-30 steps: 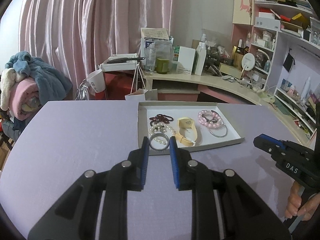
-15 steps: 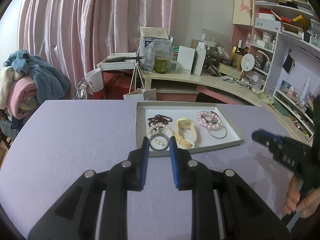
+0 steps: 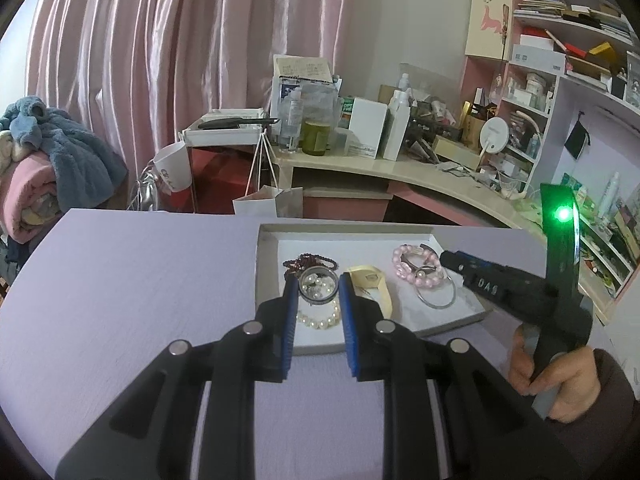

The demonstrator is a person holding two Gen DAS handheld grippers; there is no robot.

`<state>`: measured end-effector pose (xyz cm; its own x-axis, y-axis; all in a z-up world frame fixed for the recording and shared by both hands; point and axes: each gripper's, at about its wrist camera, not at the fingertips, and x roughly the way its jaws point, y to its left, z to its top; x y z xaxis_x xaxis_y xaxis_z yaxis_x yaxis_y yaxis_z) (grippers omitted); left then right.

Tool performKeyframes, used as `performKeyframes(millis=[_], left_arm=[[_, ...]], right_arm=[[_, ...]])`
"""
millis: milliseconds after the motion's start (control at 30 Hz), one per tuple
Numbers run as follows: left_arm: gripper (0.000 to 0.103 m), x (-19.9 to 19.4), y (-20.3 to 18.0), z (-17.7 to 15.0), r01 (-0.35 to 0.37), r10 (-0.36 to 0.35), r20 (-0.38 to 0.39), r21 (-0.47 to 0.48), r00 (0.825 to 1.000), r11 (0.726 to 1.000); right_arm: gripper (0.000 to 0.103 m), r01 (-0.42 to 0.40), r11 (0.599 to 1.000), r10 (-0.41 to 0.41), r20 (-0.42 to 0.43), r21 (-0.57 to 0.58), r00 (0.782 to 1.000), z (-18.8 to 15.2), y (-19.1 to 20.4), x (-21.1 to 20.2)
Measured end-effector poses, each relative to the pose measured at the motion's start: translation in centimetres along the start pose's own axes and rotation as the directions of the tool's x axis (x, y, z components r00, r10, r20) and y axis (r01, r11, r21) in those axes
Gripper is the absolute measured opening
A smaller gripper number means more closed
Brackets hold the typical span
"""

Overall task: Organize jewelry
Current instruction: 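Carry the ring with the left tool to the tray while the right tool drops the pearl stud there, then open the left tool to release the silver ring into the tray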

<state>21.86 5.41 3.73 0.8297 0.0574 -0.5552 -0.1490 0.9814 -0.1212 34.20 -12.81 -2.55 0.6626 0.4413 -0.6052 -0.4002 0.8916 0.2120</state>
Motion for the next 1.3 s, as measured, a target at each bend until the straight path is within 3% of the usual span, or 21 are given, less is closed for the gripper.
performKeyframes(millis=[833, 867, 967, 1000, 1300], left_arm=[[0.021, 2.3, 0.3, 0.2, 0.014, -0.014, -0.004, 0.000, 1.000, 1.000], [0.021, 2.3, 0.3, 0.1, 0.015, -0.015, -0.004, 0.000, 1.000, 1.000], [0.021, 2.3, 0.2, 0.1, 0.020, -0.020, -0.006, 0.000, 1.000, 1.000], [0.021, 2.4, 0.2, 0.2, 0.021, -0.021, -0.007, -0.003, 1.000, 1.000], [0.021, 6.0, -0.2, 1.2, 0.052, -0.055, -0.068, -0.038, 0.996, 0.998]], right_arm=[[0.021, 0.013, 1.000, -0.014, -0.001, -0.013, 1.000, 0.1, 0.5, 1.3], [0.024, 0.011, 1.000, -0.012, -0.003, -0.012, 1.000, 0.1, 0.5, 1.3], [0.048, 0.009, 1.000, -0.009, 0.008, 0.000, 1.000, 0.0, 0.5, 1.1], [0.051, 0.004, 1.000, -0.004, 0.020, 0.007, 1.000, 0.0, 0.4, 0.9], [0.058, 0.029, 0.998, -0.034, 0.105, 0.052, 0.994, -0.3, -1.2, -1.2]])
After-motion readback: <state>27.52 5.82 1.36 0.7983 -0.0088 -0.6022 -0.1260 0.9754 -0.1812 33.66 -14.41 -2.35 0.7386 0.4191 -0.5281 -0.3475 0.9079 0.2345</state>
